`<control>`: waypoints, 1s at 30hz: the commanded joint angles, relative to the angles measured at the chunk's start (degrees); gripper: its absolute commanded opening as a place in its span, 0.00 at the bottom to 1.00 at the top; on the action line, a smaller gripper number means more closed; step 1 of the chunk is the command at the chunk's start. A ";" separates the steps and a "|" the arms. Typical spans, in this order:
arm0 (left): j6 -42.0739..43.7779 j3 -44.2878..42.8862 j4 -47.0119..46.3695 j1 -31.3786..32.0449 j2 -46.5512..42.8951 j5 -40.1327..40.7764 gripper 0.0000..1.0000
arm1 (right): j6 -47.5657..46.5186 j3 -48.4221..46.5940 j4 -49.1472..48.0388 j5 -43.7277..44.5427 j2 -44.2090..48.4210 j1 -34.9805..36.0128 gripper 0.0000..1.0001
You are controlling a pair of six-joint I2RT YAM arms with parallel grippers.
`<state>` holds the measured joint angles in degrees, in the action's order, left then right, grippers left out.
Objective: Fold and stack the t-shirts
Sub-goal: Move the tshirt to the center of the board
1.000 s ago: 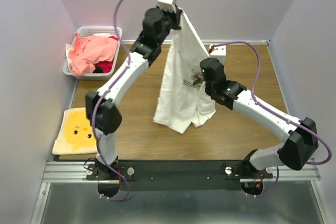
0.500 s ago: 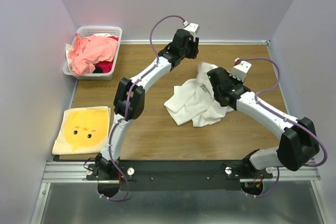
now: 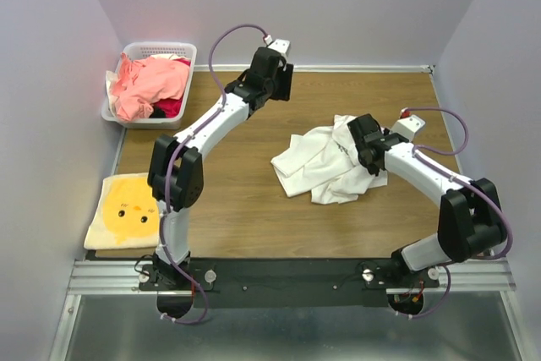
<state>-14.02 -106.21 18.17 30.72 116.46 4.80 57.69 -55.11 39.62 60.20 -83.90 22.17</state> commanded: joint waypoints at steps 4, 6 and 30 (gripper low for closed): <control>-6.36 15.86 4.76 0.39 -3.61 -8.92 0.60 | 4.10 -0.26 2.84 -3.07 -3.20 -0.29 0.01; -7.07 17.53 6.08 0.39 -3.79 -9.10 0.59 | 3.92 -0.70 2.84 -3.51 -3.81 -0.29 0.01; -6.46 27.38 8.37 0.48 -6.52 -16.75 0.48 | 2.78 -3.07 2.84 -6.07 -8.74 -0.29 0.01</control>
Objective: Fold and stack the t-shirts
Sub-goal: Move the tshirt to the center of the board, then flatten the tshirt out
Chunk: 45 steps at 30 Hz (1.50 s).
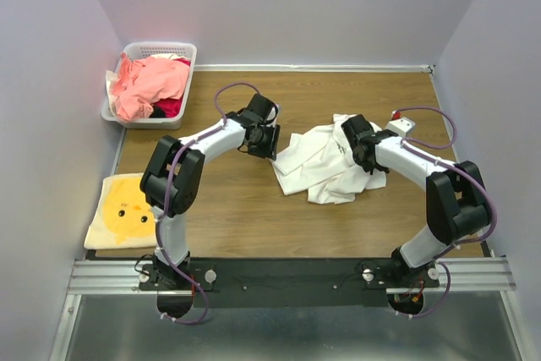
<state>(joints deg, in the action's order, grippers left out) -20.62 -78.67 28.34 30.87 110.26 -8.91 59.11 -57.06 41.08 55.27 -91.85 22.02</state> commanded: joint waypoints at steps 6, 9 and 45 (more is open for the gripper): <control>-0.38 -2.80 -2.94 0.33 2.50 -3.05 0.48 | 1.27 -1.21 1.37 -1.12 -0.43 -0.14 0.01; -0.56 -4.03 -2.59 0.33 4.26 -3.22 0.47 | 1.18 -0.95 1.46 -1.04 0.18 -0.14 0.01; -2.58 -22.20 14.62 -0.90 -2.24 21.99 0.00 | 0.92 -0.60 1.37 -0.69 1.15 -0.14 0.01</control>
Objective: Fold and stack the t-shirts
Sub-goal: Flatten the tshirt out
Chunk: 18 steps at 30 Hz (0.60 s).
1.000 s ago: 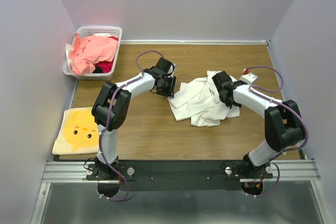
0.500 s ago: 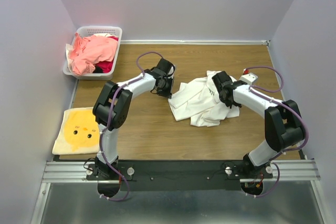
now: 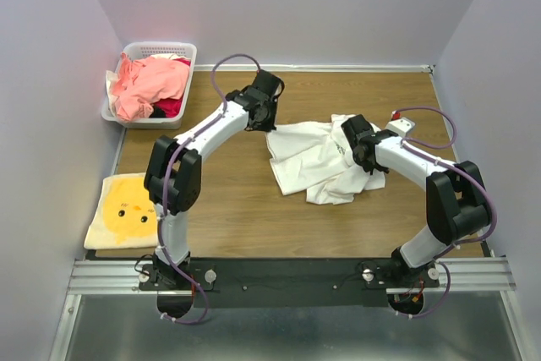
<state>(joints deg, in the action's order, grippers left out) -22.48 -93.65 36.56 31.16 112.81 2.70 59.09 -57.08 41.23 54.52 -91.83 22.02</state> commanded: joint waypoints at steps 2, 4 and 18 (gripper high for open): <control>-1.34 -9.88 8.43 -2.32 -5.15 14.50 0.00 | 0.85 -0.58 1.22 -0.03 1.39 -0.22 0.01; -2.82 -13.39 10.80 -4.95 -6.11 16.62 0.00 | 0.41 -0.75 1.22 -0.03 1.92 -0.22 0.01; -4.85 -23.07 12.22 -18.23 -11.92 26.83 0.00 | -2.14 0.30 1.57 -5.65 3.76 -0.22 0.01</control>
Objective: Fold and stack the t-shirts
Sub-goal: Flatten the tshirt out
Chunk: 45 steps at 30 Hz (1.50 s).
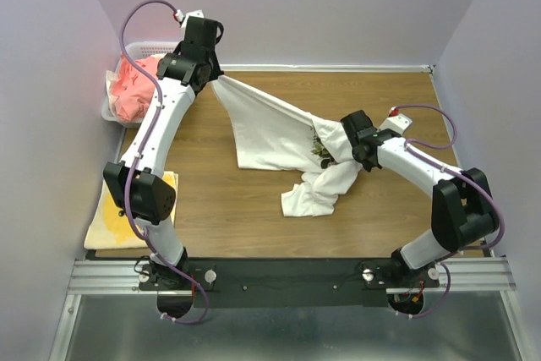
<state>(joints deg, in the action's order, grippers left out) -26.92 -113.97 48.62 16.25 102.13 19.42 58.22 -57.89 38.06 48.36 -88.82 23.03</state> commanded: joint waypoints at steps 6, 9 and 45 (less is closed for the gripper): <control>-1.83 0.32 -0.45 -4.47 -2.98 11.87 0.00 | 0.14 2.25 7.63 -0.10 1.45 -1.23 0.04; -0.86 0.33 -1.95 -4.74 -3.25 12.31 0.00 | -0.03 1.90 8.52 -0.81 2.15 -1.23 0.39; 2.57 -0.11 -5.20 -4.74 9.67 -5.27 0.00 | -27.54 -15.49 -15.12 -36.05 -5.65 1.23 0.73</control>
<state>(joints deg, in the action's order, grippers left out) -24.80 -112.88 44.64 11.64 110.74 15.64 32.97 -72.99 24.10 19.35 -88.49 22.87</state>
